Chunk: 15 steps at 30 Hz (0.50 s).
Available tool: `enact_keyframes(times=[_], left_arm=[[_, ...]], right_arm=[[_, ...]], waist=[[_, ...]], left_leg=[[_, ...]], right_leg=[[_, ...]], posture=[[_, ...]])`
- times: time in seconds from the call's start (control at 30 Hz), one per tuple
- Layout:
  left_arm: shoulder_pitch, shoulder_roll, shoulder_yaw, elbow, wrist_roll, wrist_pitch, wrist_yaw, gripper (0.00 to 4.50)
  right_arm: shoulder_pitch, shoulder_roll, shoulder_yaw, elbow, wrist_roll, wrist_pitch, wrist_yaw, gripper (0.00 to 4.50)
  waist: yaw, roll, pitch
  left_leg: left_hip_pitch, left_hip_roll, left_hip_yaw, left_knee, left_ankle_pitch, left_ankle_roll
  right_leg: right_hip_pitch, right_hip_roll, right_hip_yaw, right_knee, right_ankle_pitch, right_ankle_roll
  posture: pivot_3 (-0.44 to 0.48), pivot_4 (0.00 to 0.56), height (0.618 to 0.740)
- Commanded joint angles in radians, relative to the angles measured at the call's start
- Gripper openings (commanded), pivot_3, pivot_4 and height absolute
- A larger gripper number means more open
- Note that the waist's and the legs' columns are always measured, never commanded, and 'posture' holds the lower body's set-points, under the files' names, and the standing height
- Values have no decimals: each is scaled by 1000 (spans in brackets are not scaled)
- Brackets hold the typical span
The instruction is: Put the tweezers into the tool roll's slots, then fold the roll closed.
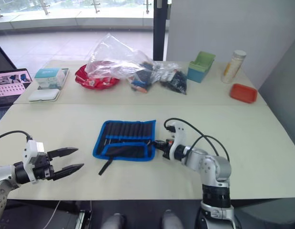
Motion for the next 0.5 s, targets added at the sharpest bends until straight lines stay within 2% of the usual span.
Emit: enact_keyframes(times=[0.03,0.27,0.5], left_arm=[[-4,5,10,-5,-4,-3,1,3777],[-11,7,2,12,0,-4,-6,3777],[-33,9,-13,31,7,-6,-14,3777]], right_arm=[[6,-1,-20,-30,26,-1,-5,24],[-47,11,-74,-98,121,59,-25,24],[-150,69,-126,-169,222,185,-121,24]], waist=[[0,0,0],[0,1,0],[0,1,0]], left_leg=[[0,0,0,0,0,0],[0,0,0,0,0,0],[-1,0,0,-1,0,0]], right_leg=[[0,0,0,0,0,0],[0,0,0,0,0,0],[-1,0,0,0,0,0]], posture=[[0,150,740],[0,150,740],[0,150,740]])
